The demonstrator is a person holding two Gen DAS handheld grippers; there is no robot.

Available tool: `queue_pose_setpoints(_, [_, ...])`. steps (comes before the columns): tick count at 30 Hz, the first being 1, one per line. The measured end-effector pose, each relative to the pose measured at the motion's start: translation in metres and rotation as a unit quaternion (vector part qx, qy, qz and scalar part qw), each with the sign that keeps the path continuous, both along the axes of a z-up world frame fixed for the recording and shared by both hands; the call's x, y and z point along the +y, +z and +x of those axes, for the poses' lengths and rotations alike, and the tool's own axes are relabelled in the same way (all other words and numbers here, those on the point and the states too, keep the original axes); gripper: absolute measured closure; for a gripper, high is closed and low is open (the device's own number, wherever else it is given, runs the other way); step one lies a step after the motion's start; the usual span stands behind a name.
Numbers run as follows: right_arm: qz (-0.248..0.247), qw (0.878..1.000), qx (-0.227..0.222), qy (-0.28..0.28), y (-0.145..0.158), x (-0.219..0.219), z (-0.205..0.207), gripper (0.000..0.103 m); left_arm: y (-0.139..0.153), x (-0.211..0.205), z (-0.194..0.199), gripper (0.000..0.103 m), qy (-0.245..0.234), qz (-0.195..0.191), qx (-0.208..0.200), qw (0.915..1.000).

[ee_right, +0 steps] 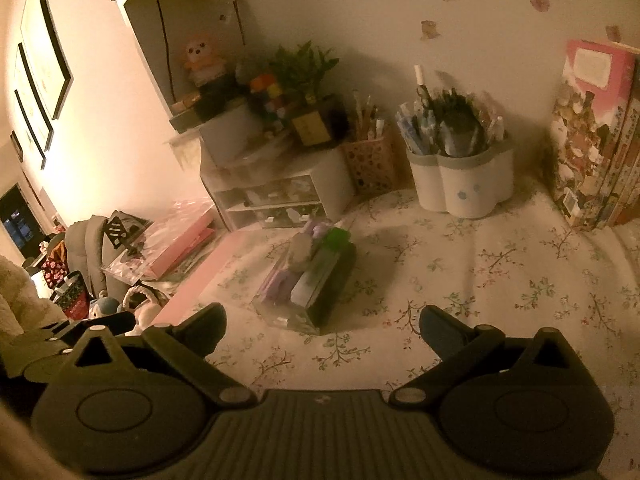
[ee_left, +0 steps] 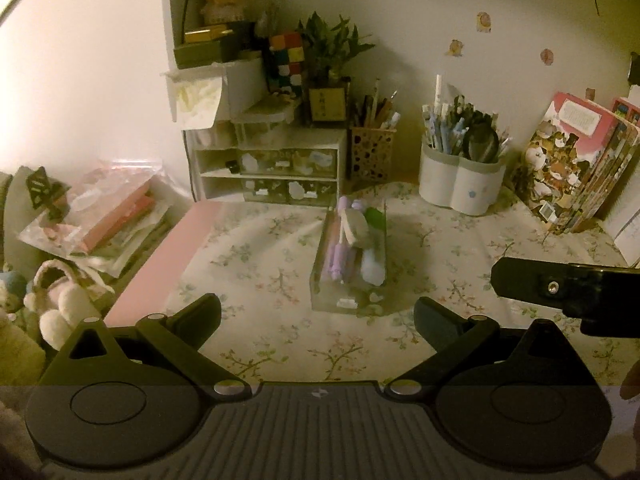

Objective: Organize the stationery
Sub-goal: 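Lower the tray onto the desk with the left tool and release it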

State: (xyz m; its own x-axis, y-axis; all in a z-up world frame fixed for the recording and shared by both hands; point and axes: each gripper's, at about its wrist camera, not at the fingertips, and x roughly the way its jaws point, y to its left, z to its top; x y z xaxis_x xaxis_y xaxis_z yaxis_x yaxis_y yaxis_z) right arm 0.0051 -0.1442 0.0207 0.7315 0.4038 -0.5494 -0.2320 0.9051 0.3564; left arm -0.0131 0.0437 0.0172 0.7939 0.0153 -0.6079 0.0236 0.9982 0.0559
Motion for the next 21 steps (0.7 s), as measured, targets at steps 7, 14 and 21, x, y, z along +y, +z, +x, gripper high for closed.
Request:
queue_pose_setpoints(7, [0.005, 1.0, 0.007, -0.011, -0.004, -0.003, 0.002, 0.009, 0.0, -0.003, 0.001, 0.005, -0.008, 0.005, -0.002, 1.0])
queue_pose_setpoints(14, [0.011, 1.0, 0.008, -0.018, -0.006, -0.007, 0.001, 0.009, 0.0, -0.007, 0.002, 0.005, -0.013, 0.007, -0.003, 0.9999])
queue_pose_setpoints(21, [0.012, 1.0, 0.008, -0.021, -0.005, -0.01, -0.001, 0.009, 0.002, -0.011, 0.002, 0.005, -0.024, 0.007, -0.01, 0.9996])
